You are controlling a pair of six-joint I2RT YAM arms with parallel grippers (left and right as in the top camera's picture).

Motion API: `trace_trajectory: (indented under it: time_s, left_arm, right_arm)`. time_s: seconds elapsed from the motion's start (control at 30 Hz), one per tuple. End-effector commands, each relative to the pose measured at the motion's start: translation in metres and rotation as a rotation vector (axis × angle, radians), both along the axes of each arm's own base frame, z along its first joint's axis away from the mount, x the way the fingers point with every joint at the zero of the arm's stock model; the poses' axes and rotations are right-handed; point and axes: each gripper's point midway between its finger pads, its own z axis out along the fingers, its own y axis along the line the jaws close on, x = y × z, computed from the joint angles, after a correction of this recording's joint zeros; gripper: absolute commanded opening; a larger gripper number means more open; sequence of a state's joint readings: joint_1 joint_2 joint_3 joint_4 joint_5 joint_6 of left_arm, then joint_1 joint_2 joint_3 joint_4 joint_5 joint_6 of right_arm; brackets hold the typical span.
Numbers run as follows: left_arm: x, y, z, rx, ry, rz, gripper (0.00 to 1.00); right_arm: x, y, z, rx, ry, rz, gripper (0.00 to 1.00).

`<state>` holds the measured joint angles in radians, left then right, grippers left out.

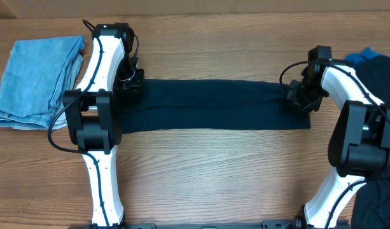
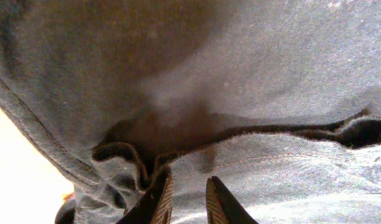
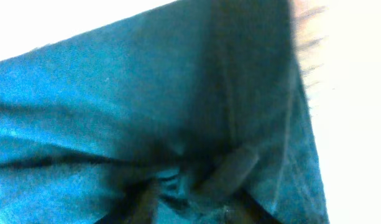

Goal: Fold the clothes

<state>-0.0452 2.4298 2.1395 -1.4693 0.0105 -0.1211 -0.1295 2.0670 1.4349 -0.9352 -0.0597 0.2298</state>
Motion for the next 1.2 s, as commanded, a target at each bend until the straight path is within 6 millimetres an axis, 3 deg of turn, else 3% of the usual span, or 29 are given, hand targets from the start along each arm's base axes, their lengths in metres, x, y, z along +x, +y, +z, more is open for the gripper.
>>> trace_trajectory:
  time_s: [0.0, 0.13, 0.3, 0.47, 0.53, 0.63, 0.67, 0.7, 0.73, 0.9, 0.97, 1.07, 1.17]
  left_arm:
    - [-0.001, -0.002, -0.002, -0.01, 0.005, -0.008, 0.25]
    - [0.0, -0.002, -0.002, -0.01, 0.003, -0.008, 0.28]
    - [0.0, -0.002, -0.002, -0.009, 0.003, -0.008, 0.29]
    - [0.0, -0.001, -0.002, -0.01, 0.003, -0.007, 0.29]
    - [0.0, -0.001, -0.002, -0.01, 0.001, -0.007, 0.29]
    - [0.003, -0.002, -0.003, -0.011, -0.009, -0.007, 0.28]
    - [0.003, -0.002, -0.003, -0.011, -0.01, -0.007, 0.28]
    - [0.003, -0.002, -0.003, -0.011, -0.009, -0.007, 0.28]
    - [0.003, -0.002, -0.003, -0.011, -0.009, -0.007, 0.28]
    - [0.003, -0.002, -0.003, -0.011, -0.009, -0.007, 0.28]
    - [0.003, -0.002, -0.003, -0.011, -0.009, -0.007, 0.28]
    - [0.003, -0.002, -0.003, -0.01, -0.009, -0.007, 0.28]
    - [0.003, -0.002, -0.003, -0.011, -0.011, -0.007, 0.28]
  right_arm:
    - [-0.003, -0.019, -0.006, -0.105, 0.004, 0.043, 0.52]
    - [0.019, -0.01, 0.021, -0.05, -0.056, 0.094, 0.66]
    - [0.027, -0.01, 0.046, -0.046, -0.061, 0.101, 0.88]
    - [0.032, -0.009, 0.053, -0.045, -0.081, 0.128, 0.89]
    - [0.039, -0.002, 0.054, -0.006, -0.113, 0.155, 0.79]
    - [0.05, 0.002, 0.052, 0.013, -0.16, 0.18, 0.37]
    - [0.051, 0.001, 0.05, 0.009, -0.164, 0.18, 0.4]
    - [0.052, 0.001, 0.049, 0.009, -0.167, 0.179, 0.53]
    - [0.056, 0.001, 0.048, 0.006, -0.181, 0.18, 0.58]
    - [0.064, 0.001, 0.049, 0.0, -0.213, 0.184, 0.57]
    - [0.063, 0.003, 0.047, 0.007, -0.208, 0.186, 0.47]
    - [0.058, 0.007, 0.037, 0.028, -0.195, 0.188, 0.07]
    - [0.049, 0.01, 0.025, 0.046, -0.175, 0.189, 0.04]
